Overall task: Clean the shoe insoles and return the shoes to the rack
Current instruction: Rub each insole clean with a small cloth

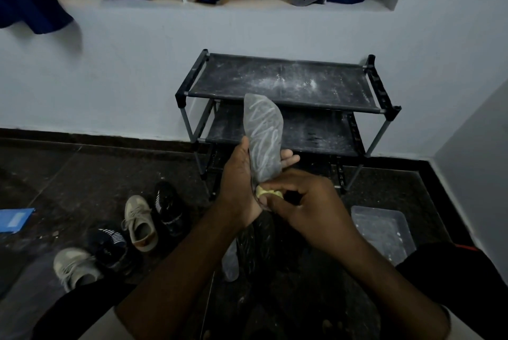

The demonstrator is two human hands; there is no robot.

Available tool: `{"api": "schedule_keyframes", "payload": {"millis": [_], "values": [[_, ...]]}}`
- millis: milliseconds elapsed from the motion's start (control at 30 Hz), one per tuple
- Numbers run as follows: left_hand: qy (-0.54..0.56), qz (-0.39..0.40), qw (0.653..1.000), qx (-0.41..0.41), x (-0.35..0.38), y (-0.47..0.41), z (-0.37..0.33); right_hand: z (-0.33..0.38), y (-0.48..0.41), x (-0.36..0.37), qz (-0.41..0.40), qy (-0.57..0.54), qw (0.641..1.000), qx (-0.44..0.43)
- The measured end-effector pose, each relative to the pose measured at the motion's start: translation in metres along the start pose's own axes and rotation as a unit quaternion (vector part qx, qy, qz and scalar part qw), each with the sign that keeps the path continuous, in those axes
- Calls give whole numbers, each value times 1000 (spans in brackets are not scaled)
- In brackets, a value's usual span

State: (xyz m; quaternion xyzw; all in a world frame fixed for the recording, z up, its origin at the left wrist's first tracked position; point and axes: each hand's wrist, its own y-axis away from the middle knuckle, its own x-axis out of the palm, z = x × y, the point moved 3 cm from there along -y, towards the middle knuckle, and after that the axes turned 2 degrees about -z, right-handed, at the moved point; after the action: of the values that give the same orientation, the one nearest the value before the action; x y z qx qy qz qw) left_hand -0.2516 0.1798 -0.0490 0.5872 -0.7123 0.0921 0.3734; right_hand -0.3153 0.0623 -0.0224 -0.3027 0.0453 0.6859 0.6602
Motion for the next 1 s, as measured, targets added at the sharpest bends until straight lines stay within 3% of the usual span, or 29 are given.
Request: {"api": "schedule_keyframes", "payload": {"millis": [167,333,467,600,733,900,1000], "values": [[-2,-4,1000,6,-1,4,-4,3,5,5,34,-6,999,-12],[-13,0,1000,2,2,8,-3,0,2,-2,12,-24,1000,-1],[0,0,1000,10,2,7,-8,7,7,1,56,-26,998,-11],[-19,8,1000,1,5,11,-2,2,3,-7,26,-39,999,2],[0,12,1000,5,5,10,-4,6,7,-5,70,-24,997,-4],[-17,21,1000,-8,8,10,2,2,2,-12,34,-45,998,-2],[-8,27,1000,0,7,9,0,6,7,-8,73,-29,997,-13]]}}
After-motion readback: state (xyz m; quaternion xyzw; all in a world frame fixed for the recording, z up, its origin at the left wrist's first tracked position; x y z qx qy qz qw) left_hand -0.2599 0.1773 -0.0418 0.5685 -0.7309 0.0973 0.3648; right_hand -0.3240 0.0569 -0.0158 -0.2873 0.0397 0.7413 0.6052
